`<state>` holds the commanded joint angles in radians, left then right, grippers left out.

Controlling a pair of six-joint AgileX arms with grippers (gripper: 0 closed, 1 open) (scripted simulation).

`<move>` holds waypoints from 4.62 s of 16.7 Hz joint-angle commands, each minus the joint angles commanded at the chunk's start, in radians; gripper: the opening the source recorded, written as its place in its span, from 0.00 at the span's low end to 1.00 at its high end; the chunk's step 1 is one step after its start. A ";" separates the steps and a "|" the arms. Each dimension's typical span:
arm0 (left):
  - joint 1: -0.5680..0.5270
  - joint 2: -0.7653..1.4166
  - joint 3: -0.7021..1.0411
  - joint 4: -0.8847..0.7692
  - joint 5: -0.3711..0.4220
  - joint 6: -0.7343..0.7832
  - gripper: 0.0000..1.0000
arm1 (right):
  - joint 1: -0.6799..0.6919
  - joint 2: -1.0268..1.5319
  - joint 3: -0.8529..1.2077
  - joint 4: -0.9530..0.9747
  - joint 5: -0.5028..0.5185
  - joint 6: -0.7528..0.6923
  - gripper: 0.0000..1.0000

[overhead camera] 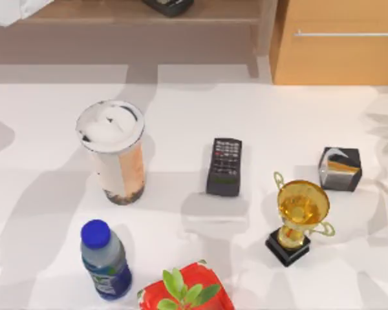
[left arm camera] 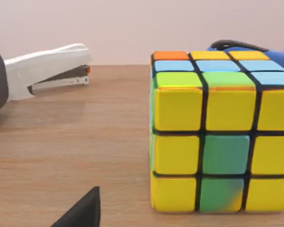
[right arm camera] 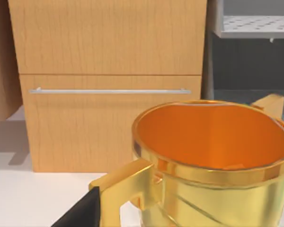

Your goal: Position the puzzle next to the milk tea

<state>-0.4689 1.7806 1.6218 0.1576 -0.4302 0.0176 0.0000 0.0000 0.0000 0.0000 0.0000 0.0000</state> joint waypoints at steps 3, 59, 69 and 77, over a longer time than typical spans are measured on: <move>0.003 0.063 0.106 -0.036 0.005 -0.001 1.00 | 0.000 0.000 0.000 0.000 0.000 0.000 1.00; 0.262 -0.127 0.212 -0.667 0.354 0.004 0.00 | 0.000 0.000 0.000 0.000 0.000 0.000 1.00; 0.429 0.108 -0.168 -1.209 0.438 -0.033 0.00 | 0.000 0.000 0.000 0.000 0.000 0.000 1.00; 0.421 0.144 -0.191 -1.227 0.436 -0.039 0.00 | 0.000 0.000 0.000 0.000 0.000 0.000 1.00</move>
<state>-0.0482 1.9251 1.4307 -1.0690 0.0055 -0.0213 0.0000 0.0000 0.0000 0.0000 0.0000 0.0000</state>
